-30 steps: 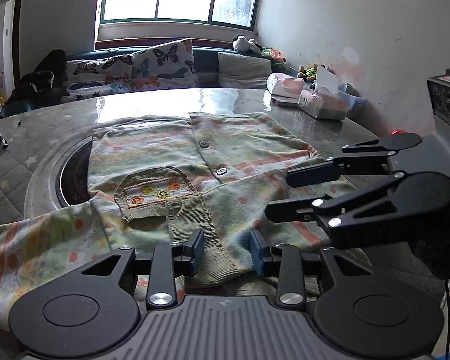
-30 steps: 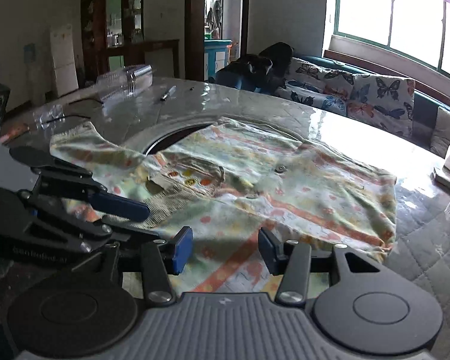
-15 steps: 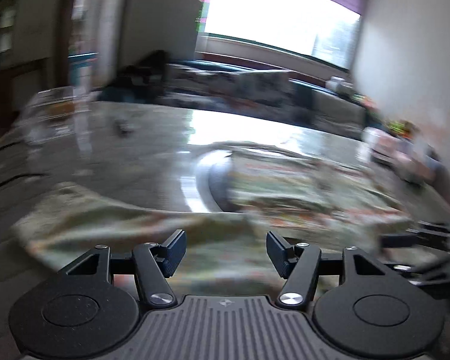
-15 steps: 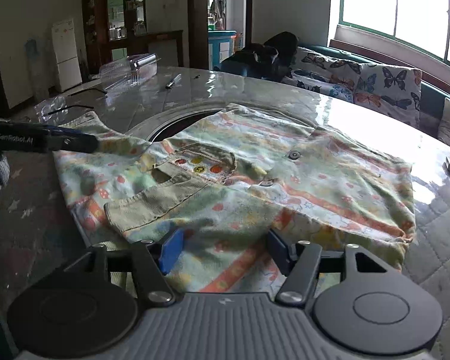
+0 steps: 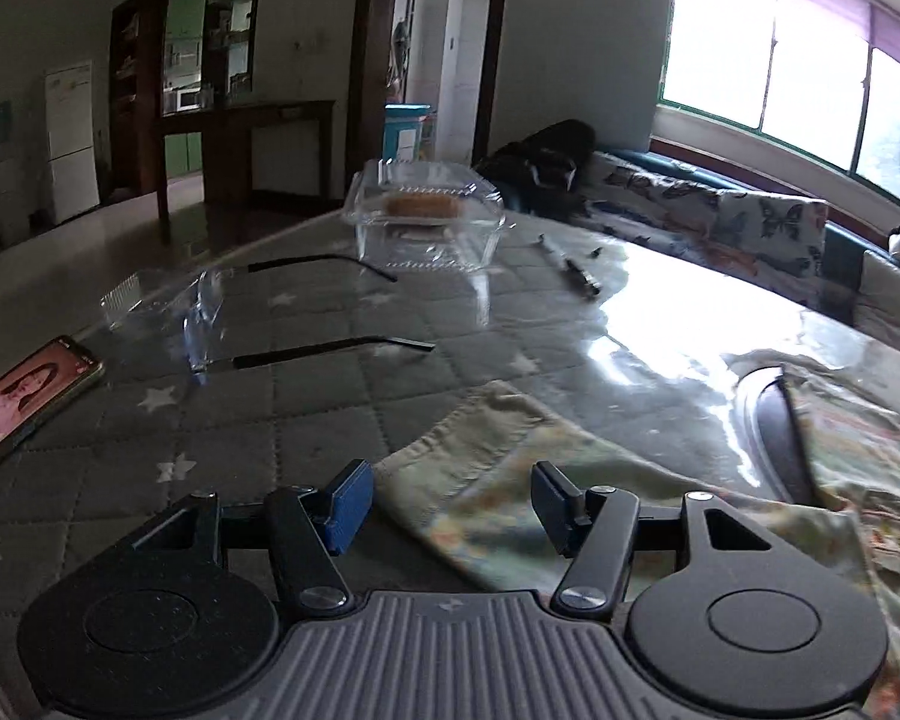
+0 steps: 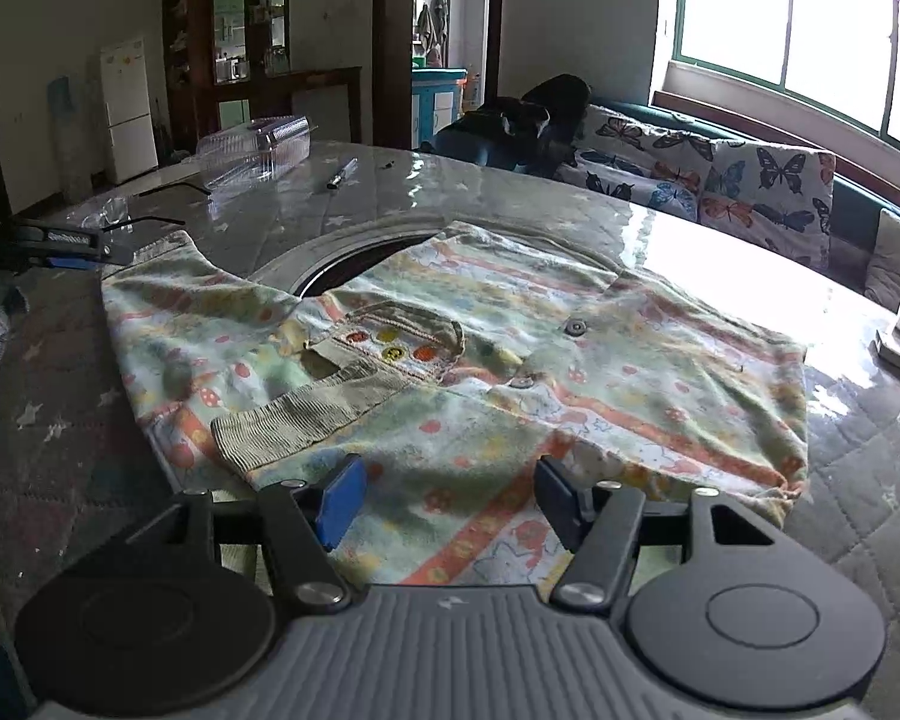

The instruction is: Fold clothes

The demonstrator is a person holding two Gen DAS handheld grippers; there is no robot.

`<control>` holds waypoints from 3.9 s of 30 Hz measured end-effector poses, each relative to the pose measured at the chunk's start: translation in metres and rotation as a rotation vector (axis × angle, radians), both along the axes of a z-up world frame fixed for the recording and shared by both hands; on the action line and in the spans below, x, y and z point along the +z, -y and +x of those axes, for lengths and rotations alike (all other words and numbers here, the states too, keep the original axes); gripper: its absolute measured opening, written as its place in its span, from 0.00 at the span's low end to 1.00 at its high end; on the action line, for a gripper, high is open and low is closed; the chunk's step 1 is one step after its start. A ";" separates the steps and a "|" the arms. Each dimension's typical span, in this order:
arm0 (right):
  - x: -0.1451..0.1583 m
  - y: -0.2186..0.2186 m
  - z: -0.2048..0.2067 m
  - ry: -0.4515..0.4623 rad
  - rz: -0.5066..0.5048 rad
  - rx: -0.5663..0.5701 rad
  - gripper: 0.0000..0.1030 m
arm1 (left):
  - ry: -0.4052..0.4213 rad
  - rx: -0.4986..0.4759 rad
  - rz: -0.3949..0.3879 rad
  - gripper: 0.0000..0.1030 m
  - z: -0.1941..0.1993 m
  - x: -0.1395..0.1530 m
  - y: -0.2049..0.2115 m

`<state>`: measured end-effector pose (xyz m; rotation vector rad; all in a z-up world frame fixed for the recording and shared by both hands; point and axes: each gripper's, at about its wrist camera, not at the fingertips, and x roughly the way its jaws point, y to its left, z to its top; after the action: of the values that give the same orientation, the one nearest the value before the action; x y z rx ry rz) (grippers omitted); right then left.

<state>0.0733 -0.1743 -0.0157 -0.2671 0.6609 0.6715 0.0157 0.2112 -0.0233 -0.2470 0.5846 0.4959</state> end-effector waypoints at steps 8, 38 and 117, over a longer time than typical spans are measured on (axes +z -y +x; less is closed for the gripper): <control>0.005 0.003 -0.001 0.010 0.013 -0.011 0.61 | 0.000 0.056 -0.058 0.41 0.000 -0.007 -0.010; 0.015 0.082 -0.007 0.034 0.122 -0.221 0.60 | 0.163 -0.805 -0.360 0.07 0.036 0.064 0.209; -0.004 0.050 -0.005 -0.030 -0.001 -0.108 0.22 | -0.044 -0.912 -0.075 0.26 0.024 0.011 0.208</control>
<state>0.0687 -0.2248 -0.0192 -0.2208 0.6990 0.5725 0.0400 0.0028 -0.0122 -0.0223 0.6913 -0.4037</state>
